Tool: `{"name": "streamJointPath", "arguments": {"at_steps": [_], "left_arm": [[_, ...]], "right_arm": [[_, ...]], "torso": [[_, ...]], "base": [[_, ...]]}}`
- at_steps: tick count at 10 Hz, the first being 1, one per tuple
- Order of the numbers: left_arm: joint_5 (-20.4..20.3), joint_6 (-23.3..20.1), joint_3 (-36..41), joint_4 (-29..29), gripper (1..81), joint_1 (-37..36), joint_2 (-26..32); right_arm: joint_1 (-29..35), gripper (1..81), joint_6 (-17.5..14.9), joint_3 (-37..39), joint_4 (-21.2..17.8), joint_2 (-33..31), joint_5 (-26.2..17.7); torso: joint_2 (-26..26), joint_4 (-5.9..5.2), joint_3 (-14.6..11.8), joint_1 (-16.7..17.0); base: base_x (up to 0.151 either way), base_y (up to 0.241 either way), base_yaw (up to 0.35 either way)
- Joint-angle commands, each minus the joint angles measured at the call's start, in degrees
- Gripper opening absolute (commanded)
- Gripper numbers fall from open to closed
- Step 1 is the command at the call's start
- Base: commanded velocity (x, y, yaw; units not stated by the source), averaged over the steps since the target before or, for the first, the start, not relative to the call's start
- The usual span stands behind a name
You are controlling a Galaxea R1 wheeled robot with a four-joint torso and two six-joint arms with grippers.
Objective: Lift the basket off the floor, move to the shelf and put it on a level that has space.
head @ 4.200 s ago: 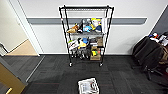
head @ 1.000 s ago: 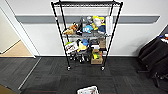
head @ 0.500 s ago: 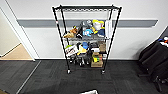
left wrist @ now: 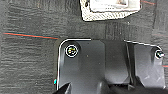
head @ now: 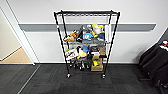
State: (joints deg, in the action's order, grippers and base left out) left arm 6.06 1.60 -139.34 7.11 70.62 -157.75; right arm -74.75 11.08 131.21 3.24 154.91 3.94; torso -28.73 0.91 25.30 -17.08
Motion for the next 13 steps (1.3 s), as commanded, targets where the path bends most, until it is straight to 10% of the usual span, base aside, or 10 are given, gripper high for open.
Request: {"name": "streamJointPath", "arguments": {"at_steps": [1,4,5,13], "left_arm": [[5.6,0.2,1.4,1.8,81.1,-5.5,1.6],[7.5,0.2,1.4,1.9,81.1,-8.1,1.6],[7.7,0.1,1.4,2.6,81.1,-9.1,1.6],[11.4,0.1,1.0,2.7,81.1,-14.8,0.2]], "right_arm": [[5.5,81.1,0.3,-0.5,-1.4,-2.1,-5.0],[7.9,81.1,0.2,-0.7,-3.3,-2.8,-5.4],[9.0,81.1,0.2,-0.7,-3.9,-2.9,-6.2],[17.5,81.1,0.2,-0.3,-4.8,-2.6,-10.9]], "torso": [[-5.6,0.0,5.3,-3.6],[-10.5,0.0,9.5,-6.7],[-12.4,0.0,5.9,-7.9],[-26.7,0.0,7.9,-17.0]], "base": [[0.0,0.0,0.0],[0.0,0.0,0.0],[0.0,0.0,0.0],[0.0,0.0,0.0]]}}
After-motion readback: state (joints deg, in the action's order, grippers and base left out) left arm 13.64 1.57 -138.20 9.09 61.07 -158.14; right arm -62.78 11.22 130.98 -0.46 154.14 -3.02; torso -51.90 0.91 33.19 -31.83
